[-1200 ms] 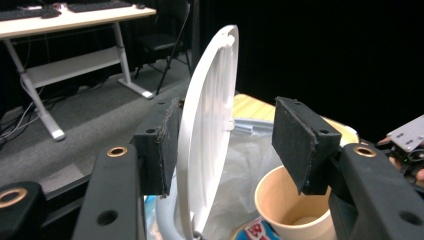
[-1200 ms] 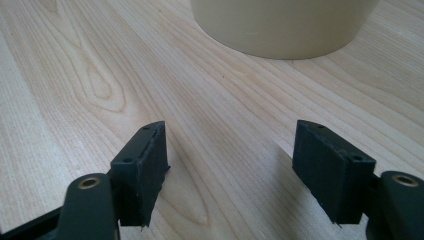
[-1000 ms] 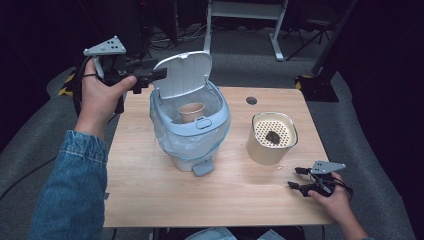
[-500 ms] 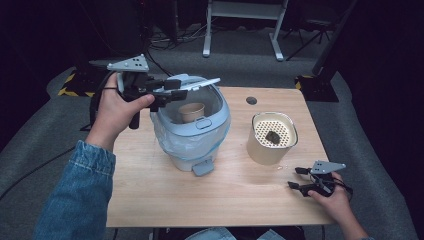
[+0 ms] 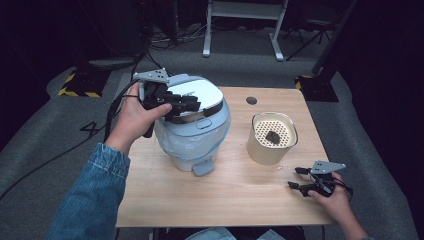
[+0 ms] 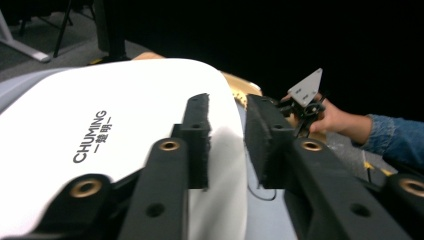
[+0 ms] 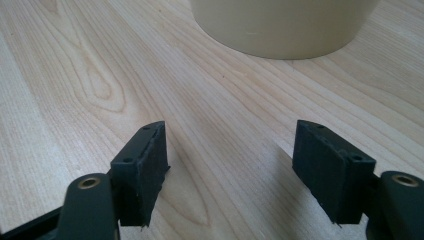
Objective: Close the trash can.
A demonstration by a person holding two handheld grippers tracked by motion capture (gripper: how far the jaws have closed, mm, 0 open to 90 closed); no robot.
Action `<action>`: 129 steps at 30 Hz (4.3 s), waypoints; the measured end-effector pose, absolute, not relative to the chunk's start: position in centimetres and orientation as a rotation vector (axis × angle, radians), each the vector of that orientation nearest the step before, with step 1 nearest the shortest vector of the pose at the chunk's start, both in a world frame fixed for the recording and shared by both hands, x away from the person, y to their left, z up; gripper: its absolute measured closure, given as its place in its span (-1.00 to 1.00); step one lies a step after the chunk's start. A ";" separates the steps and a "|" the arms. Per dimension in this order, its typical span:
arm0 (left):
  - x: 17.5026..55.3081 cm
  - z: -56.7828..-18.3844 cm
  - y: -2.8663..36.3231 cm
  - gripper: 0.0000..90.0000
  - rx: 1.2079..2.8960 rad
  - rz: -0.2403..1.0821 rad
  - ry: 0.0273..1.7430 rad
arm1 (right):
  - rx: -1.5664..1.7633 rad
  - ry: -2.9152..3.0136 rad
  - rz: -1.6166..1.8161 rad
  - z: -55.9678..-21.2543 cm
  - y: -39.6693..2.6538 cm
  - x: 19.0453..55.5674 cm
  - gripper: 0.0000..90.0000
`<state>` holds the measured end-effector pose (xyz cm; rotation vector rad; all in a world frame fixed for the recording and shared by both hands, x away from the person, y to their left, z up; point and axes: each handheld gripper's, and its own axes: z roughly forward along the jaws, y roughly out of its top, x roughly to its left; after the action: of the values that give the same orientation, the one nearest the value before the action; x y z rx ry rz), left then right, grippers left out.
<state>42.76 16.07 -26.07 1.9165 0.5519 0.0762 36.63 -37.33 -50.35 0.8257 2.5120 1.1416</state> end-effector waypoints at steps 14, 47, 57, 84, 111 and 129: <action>42.8 -27.1 15.2 1.00 1.996 0.192 0.575 | 0.826 2.512 1.142 -50.3 -37.3 36.6 -0.33; 40.4 -27.0 14.7 -0.08 1.937 0.341 0.541 | 0.832 2.511 1.144 -50.3 -37.3 36.6 -0.32; 35.8 -25.9 16.8 -0.26 1.958 0.390 0.502 | 0.832 2.511 1.144 -50.3 -37.3 36.6 -0.32; 29.4 -34.4 22.0 -0.30 1.956 0.436 0.642 | 0.832 2.513 1.145 -50.3 -37.3 36.6 -0.32; 30.9 -47.8 24.2 -0.34 2.020 0.300 0.852 | 0.825 2.516 1.144 -50.3 -37.3 36.7 -0.33; 31.7 -50.5 24.3 -0.64 2.213 0.346 0.942 | 0.825 2.516 1.144 -50.3 -37.3 36.7 -0.33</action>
<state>31.67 24.35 -50.48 2.2134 0.9417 0.3464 36.72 -37.32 -50.33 0.8253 2.5159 1.1436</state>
